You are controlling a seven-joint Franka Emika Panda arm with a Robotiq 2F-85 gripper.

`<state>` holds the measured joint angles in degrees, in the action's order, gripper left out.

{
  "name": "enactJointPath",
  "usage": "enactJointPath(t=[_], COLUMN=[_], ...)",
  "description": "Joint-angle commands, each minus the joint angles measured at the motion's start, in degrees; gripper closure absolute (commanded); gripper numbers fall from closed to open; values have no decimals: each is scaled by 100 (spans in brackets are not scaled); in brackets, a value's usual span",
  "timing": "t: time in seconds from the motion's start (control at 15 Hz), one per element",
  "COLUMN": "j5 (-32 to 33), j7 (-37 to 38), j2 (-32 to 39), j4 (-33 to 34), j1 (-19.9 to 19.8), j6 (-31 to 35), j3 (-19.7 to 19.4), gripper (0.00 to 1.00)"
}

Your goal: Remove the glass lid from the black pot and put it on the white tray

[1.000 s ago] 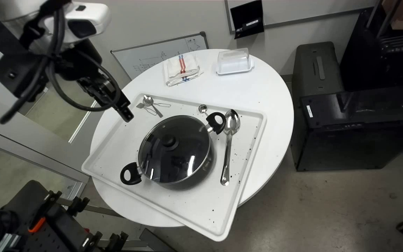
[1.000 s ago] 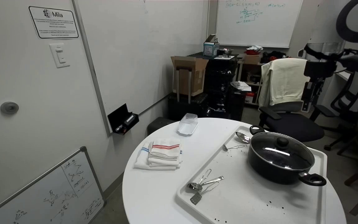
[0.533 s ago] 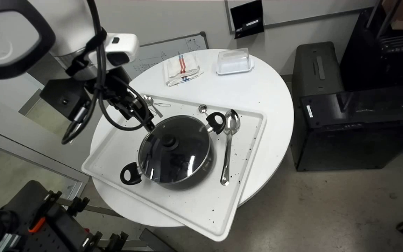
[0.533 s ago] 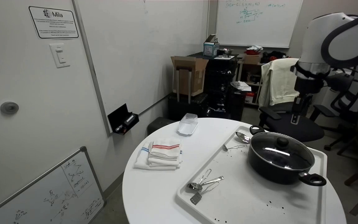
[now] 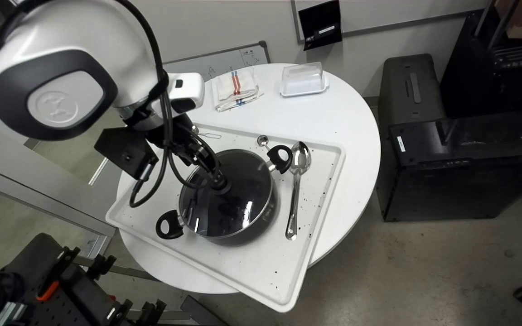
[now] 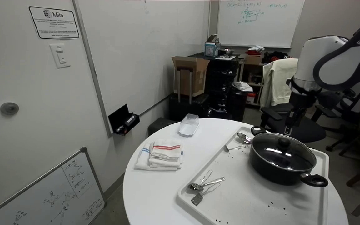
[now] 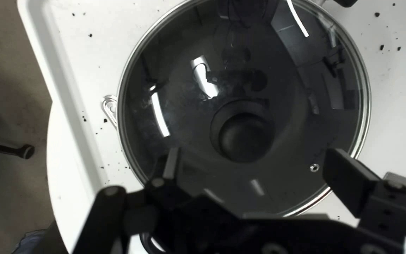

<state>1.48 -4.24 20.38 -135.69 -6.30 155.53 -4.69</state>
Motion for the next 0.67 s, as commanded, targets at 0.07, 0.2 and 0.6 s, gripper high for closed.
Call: enactJointPath(t=[0.07, 0.2, 0.6], j5=[-285, -313, -206], j7=[-334, -373, -378], j2=[407, 531, 893], j4=[185, 220, 301], j1=[-273, -344, -385], j6=[406, 523, 942], j3=[271, 355, 417], gripper=[0, 0, 0])
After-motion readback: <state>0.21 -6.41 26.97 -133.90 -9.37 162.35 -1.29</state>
